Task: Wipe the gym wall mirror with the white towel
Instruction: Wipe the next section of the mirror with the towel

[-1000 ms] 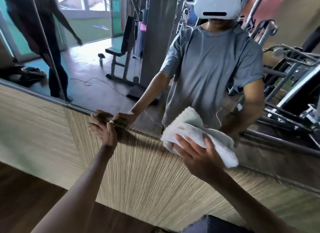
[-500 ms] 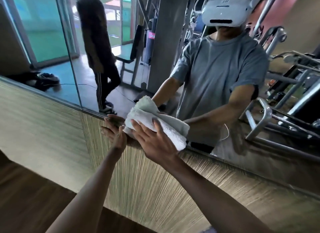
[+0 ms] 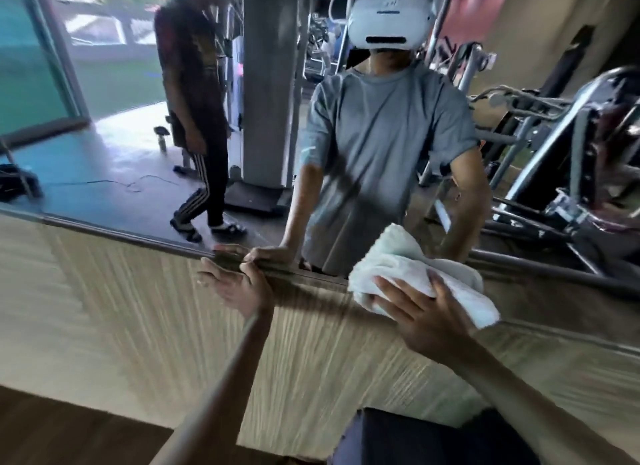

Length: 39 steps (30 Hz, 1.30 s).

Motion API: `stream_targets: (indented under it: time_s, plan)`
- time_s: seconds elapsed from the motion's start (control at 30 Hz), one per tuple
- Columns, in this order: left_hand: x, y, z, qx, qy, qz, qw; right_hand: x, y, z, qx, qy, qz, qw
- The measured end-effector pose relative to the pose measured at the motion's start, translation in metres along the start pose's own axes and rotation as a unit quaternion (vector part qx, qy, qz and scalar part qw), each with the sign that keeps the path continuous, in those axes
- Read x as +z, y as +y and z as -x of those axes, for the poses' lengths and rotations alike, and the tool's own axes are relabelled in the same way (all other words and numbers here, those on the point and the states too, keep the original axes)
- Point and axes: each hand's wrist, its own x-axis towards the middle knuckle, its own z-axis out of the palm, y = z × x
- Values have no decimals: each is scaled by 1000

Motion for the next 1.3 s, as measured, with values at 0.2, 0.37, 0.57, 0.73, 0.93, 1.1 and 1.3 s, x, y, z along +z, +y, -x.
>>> stream_targets:
  time_s: [0.2,0.37,0.57,0.73,0.93,1.1,1.3]
  plan:
    - [8,13,45,-15,-66,-4,998,-3,-9,-12,24,20,-7,999]
    - [18,6,68,-17,-81,-12,996,-8,-46,-67,19,35,-32,999]
    - [39,4,102,-30,-76,-47,996,3,0,2,7,35,-31,999]
    - [66,2,164,-33,-93,-7,995,14,72,115,40,55,3,998]
    - [68,-3,167,-26,-110,-32,993,9,81,144,94,27,9,995]
    - [56,4,167,-24,-123,-33,992,3,20,48,56,19,-23,998]
    - [42,15,130,-58,23,27,998,2,-21,-12,50,18,-32,998]
